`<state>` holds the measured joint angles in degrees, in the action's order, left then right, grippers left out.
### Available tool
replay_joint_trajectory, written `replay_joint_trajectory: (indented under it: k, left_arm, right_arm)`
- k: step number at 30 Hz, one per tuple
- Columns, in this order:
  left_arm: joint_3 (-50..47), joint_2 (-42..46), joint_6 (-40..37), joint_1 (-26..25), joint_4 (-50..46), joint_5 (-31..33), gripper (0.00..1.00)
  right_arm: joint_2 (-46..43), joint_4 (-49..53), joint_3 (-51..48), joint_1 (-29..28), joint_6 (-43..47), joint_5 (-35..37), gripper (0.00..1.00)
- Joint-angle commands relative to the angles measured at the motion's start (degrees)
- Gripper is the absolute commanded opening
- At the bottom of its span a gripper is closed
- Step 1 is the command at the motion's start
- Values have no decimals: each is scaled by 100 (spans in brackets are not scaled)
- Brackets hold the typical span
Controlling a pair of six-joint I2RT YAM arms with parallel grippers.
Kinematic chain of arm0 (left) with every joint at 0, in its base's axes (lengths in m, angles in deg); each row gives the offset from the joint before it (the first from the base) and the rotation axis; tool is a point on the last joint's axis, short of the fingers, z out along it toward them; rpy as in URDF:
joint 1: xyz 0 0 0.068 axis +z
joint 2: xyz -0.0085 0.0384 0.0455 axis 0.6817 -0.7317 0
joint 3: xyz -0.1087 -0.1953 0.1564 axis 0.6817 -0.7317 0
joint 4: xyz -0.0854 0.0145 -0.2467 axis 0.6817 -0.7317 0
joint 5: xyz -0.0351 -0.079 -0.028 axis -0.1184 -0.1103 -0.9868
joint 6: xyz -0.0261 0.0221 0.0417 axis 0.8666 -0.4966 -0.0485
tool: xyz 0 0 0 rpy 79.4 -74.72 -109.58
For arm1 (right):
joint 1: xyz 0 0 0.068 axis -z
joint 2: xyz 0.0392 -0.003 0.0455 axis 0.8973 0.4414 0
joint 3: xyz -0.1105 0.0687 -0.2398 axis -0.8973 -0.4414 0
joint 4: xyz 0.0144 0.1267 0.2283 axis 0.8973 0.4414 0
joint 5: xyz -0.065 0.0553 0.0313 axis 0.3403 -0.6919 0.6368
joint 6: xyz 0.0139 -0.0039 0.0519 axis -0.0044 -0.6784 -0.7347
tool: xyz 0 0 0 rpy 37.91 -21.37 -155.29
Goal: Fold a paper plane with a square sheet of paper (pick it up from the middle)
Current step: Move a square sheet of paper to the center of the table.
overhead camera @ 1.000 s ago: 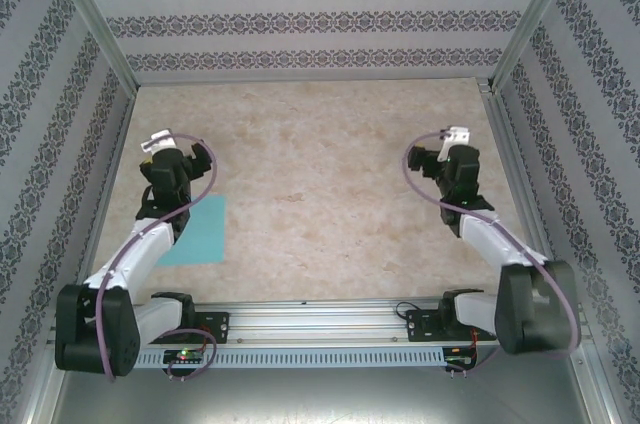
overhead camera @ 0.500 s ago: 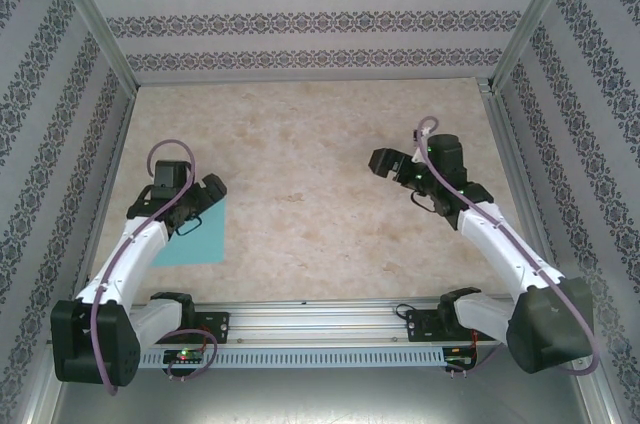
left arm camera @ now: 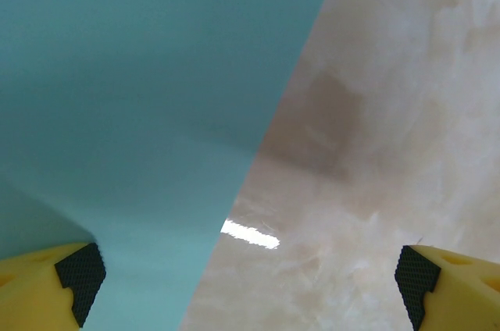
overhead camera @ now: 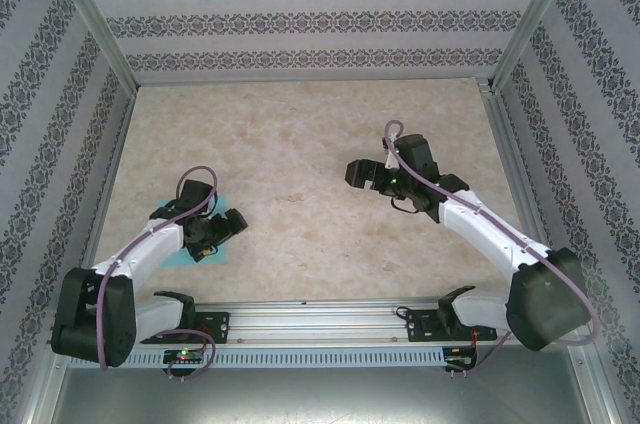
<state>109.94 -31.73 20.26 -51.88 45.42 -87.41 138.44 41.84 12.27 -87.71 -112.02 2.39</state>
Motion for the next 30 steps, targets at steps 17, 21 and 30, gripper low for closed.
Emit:
replay_joint_trajectory:
  k: [17,21,30]
  left_arm:
    - [2304,-2077,634,-2366,1093,279,100]
    - [2168,-1254,247,-2344,564,1256,100]
    - [835,731,121,-1543,402,2020,100]
  right_arm:
    - [78,128,-103,-484,-470,607,98]
    - [115,-385,-223,-719,-781,554,98]
    - [1357,-678,641,-1727,-939,558,93]
